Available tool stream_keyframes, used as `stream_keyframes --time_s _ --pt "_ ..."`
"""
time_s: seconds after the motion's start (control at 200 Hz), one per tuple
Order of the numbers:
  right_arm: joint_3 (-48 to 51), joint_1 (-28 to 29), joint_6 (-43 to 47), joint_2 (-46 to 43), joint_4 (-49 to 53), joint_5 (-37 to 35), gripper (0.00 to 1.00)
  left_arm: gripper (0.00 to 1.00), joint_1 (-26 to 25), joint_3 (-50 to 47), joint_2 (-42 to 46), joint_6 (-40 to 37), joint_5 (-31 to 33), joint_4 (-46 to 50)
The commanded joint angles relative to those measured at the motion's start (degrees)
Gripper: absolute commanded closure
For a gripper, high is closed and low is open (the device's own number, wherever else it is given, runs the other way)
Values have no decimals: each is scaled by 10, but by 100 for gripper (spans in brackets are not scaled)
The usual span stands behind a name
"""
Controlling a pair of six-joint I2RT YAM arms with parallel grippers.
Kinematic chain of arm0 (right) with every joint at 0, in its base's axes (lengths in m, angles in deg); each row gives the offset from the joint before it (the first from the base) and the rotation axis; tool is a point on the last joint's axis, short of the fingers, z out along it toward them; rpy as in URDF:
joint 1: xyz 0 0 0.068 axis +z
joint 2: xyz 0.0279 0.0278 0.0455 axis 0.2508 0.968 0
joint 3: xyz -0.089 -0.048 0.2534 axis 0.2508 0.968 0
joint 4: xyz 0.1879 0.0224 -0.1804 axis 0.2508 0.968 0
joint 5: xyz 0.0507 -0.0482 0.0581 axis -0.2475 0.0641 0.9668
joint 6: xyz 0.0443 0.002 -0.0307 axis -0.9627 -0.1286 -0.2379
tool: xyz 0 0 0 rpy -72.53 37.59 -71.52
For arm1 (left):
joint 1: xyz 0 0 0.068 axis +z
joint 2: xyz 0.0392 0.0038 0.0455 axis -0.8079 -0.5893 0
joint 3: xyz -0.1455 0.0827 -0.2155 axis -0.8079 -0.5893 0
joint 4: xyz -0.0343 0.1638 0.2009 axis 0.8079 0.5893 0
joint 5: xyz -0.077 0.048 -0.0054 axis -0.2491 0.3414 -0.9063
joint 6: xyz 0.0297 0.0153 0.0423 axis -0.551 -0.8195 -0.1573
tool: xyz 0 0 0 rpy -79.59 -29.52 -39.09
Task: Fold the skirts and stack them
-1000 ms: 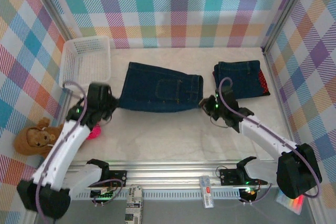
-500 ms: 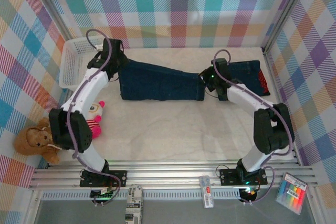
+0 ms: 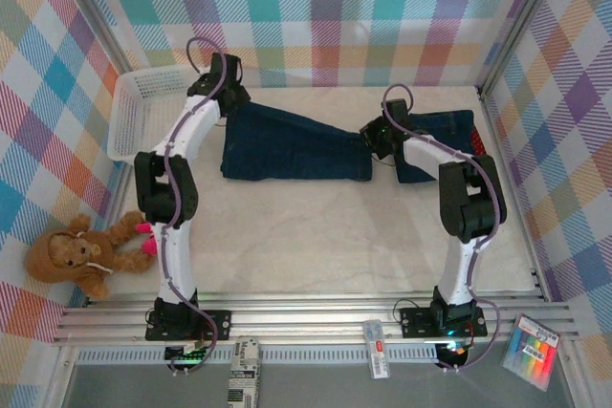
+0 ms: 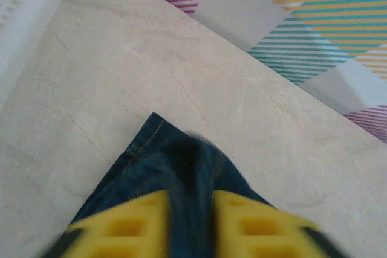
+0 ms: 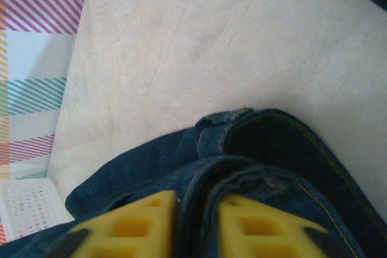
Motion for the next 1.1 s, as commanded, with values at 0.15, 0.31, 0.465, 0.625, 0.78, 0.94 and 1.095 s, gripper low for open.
stream_keyframes --time_s 0.15,0.31,0.465,0.625,0.78,0.94,1.095 --pt "-40 4 108 -25 17 64 1 0 5 27 21 21 -83 68" --pt "-41 53 155 -20 35 54 1 0 -15 -44 31 39 -208 22" --pt "-71 80 165 28 57 38 1 0 -17 -56 -22 55 -262 -5" --pt "-77 79 187 54 107 19 1 0 -15 -72 -63 55 -257 -7" --pt "-9 64 188 35 82 44 1 0 -14 -190 -36 60 -237 -44" --pt "63 64 231 -17 81 69 1 0 -17 -387 58 102 -268 -139" --pt "117 65 279 -96 48 107 1 0 -23 -490 180 112 -260 -113"
